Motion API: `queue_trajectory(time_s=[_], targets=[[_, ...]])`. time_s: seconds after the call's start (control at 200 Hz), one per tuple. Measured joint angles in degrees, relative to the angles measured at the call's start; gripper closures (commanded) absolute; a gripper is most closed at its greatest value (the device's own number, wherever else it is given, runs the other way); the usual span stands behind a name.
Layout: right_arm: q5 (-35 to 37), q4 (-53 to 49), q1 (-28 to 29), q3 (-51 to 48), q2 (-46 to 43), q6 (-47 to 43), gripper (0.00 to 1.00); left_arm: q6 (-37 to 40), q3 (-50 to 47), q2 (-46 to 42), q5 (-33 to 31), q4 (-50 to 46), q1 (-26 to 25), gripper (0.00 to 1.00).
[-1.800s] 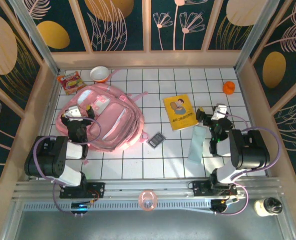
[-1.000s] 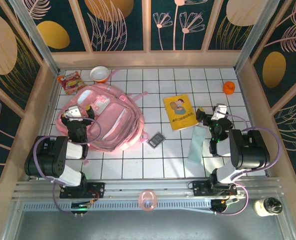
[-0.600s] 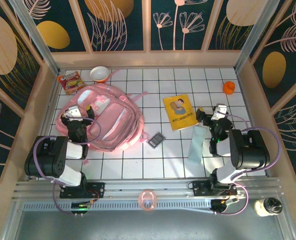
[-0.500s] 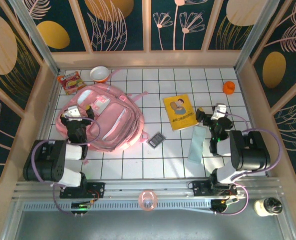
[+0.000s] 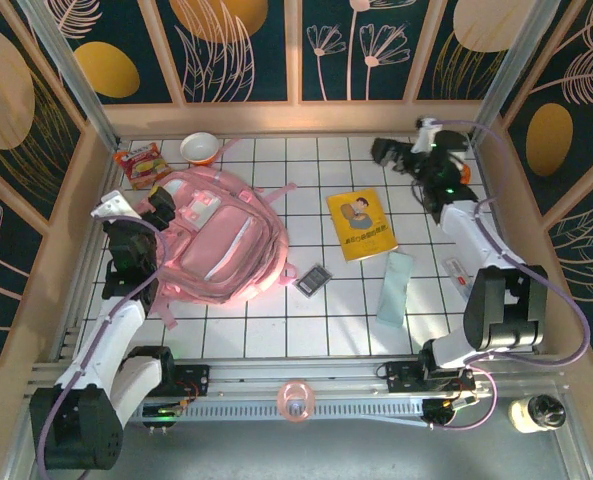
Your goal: Pack the student bag
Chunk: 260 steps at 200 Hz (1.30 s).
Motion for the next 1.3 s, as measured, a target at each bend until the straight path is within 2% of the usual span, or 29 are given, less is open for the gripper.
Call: queue_trajectory(time_s=[0.21,0.345,0.415,0.55,0.671,0.776,1.071,1.301], targets=[[5.31,-9.70,22.18,3.26,6.38,3.39,0.01,-9.92,4.11,6.36,11.37,-13.44,0.00,0.11],[8.15,-12.28,30.84,5.53,11.28,5.66,0.01,-13.40,1.62,7.43,16.46,-16.48,0.00,0.16],[8.74,-13.25,34.12,6.97,14.21,7.28,0.06,-14.47,-0.39,7.43,18.32,-16.70,0.00,0.19],[9.73,-13.42,37.86,8.04,19.30,9.97,0.19,-16.39,-4.00,7.91,21.55,-16.74,0.00,0.22],[8.87,-12.74,38.60,8.24,23.32,12.74,0.32,-17.55,-5.99,8.07,23.02,-16.37,0.00,0.23],[7.89,-11.87,38.99,8.96,26.69,16.35,0.38,-18.38,-7.19,7.45,23.10,-14.82,0.07,0.25],[9.88,-11.06,44.76,6.36,25.90,26.73,0.45,-18.62,-11.28,7.54,20.48,-10.91,1.53,0.33],[10.25,-12.39,52.28,3.41,23.43,33.97,0.45,-14.21,-11.15,7.93,18.80,-11.08,2.05,0.35]])
